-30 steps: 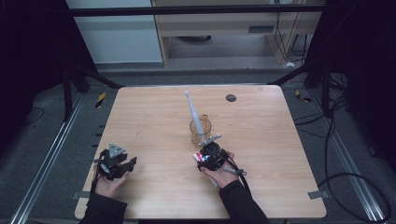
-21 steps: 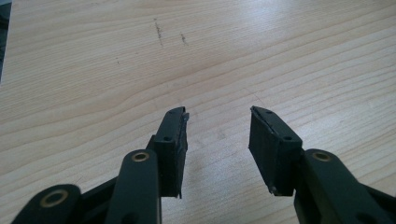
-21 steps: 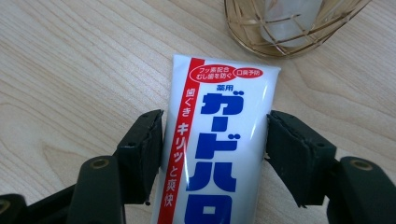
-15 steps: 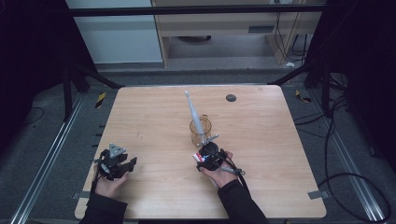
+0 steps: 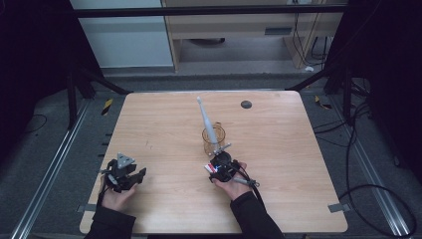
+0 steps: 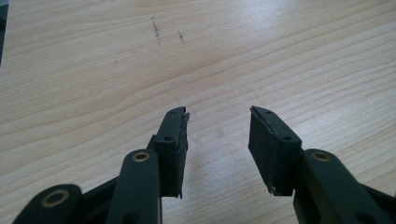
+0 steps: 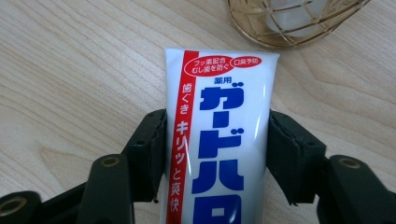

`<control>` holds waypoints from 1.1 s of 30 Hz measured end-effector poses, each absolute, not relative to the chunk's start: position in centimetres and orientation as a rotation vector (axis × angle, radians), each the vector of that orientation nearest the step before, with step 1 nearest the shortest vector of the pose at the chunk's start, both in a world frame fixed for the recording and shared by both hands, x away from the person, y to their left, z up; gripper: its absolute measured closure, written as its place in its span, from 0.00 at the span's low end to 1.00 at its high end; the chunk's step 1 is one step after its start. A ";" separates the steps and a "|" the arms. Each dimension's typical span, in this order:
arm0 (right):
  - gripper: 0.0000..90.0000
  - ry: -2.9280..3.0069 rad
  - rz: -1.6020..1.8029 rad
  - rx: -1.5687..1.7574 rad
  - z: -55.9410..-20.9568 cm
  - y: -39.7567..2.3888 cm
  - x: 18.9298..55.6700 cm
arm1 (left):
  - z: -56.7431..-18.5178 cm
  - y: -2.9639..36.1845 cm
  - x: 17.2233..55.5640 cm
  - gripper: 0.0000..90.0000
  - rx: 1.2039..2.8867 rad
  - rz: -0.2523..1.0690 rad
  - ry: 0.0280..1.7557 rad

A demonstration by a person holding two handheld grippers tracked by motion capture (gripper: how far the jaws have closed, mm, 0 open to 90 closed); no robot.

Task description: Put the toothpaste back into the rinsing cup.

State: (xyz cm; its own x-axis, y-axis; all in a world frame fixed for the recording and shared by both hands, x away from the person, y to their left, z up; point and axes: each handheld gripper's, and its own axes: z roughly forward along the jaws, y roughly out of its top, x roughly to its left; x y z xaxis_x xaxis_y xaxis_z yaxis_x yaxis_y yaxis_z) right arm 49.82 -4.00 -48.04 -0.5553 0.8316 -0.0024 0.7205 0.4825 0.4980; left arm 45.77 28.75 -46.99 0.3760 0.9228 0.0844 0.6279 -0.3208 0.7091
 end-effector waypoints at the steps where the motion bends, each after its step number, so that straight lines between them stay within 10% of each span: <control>1: 0.50 2.487 0.655 1.327 -48.0 -4.0 49.8 | -47.0 28.8 45.8 0.63 2.057 0.657 1.331; 12: 0.75 2.507 0.713 1.360 -46.9 -4.8 49.6 | -47.0 28.7 45.8 0.63 2.058 0.656 1.330; 33: 0.77 2.330 1.207 1.248 -42.0 -8.5 47.0 | -46.9 28.6 45.8 0.64 2.055 0.656 1.325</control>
State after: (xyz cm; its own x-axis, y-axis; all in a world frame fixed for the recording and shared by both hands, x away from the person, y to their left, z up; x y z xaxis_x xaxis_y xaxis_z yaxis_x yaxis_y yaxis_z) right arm 46.96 -8.53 -42.04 -0.6086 0.7762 0.1647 0.5822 0.2958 0.7573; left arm 45.76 28.64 -46.91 0.3790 0.9217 0.0831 0.6248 -0.3211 0.7117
